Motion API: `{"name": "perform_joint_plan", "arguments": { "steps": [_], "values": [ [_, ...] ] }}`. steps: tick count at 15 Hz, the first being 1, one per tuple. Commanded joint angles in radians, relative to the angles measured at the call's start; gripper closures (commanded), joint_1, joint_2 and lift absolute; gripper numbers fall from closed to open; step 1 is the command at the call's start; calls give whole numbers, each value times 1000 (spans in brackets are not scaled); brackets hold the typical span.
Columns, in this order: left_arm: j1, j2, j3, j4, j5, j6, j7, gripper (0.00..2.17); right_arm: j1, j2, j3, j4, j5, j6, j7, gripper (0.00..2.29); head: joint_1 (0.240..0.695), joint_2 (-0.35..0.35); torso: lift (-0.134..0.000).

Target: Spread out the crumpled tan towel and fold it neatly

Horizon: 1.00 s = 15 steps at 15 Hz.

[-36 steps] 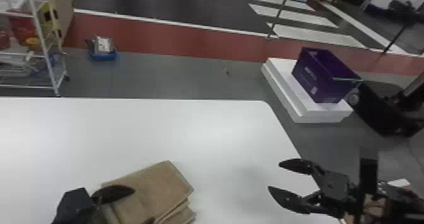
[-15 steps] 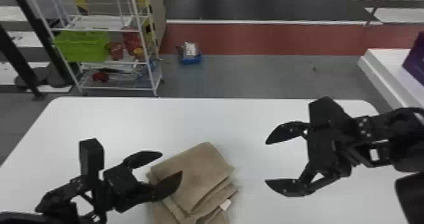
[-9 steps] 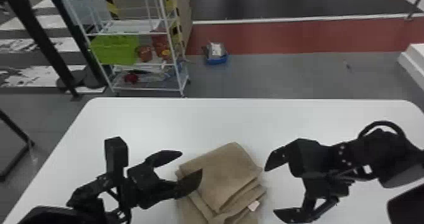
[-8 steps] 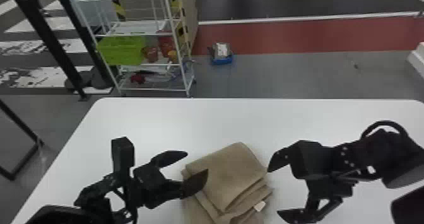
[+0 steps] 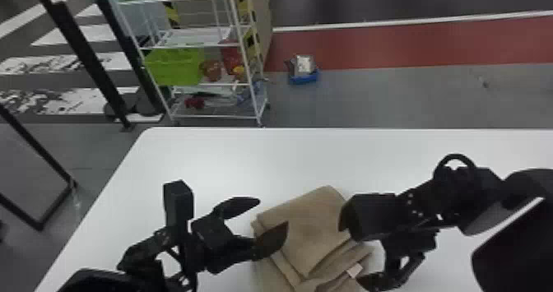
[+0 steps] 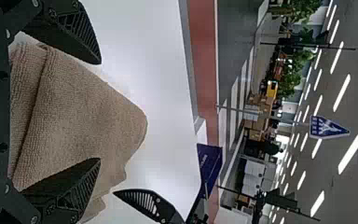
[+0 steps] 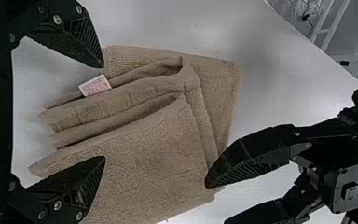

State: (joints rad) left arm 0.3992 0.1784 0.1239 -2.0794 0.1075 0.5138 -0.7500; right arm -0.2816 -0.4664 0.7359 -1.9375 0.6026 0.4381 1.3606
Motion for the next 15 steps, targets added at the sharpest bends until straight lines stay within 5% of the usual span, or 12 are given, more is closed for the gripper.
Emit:
{"name": "perform_joint_plan", "arguments": {
  "steps": [1, 5, 8, 11, 12, 13, 15],
  "values": [
    [10, 0, 7, -2, 0, -5, 1, 161, -28, 28, 36, 48, 16, -15, 6, 211, 695, 214, -122],
    [18, -8, 17, -7, 0, -5, -2, 161, -57, 52, 73, 95, 51, -15, 6, 360, 695, 241, -122],
    [20, -8, 17, -7, 0, -8, -2, 161, -65, 58, 73, 98, 32, 28, 6, 728, 695, 247, -122],
    [18, -8, 16, -7, 0, -8, -2, 161, -62, 58, 60, 97, 9, 40, 6, 772, 695, 248, -122],
    [18, -8, 14, -7, 0, -8, -3, 161, -62, 60, 53, 97, 0, 43, 6, 856, 695, 248, -122],
    [18, -8, 14, -8, 0, -8, -3, 161, -60, 68, 45, 97, -9, 46, 6, 1177, 695, 247, -122],
    [18, -8, 14, -11, 0, -8, -8, 161, -59, 78, 25, 95, -23, 46, 6, 1305, 695, 246, -122]
  ]
}}
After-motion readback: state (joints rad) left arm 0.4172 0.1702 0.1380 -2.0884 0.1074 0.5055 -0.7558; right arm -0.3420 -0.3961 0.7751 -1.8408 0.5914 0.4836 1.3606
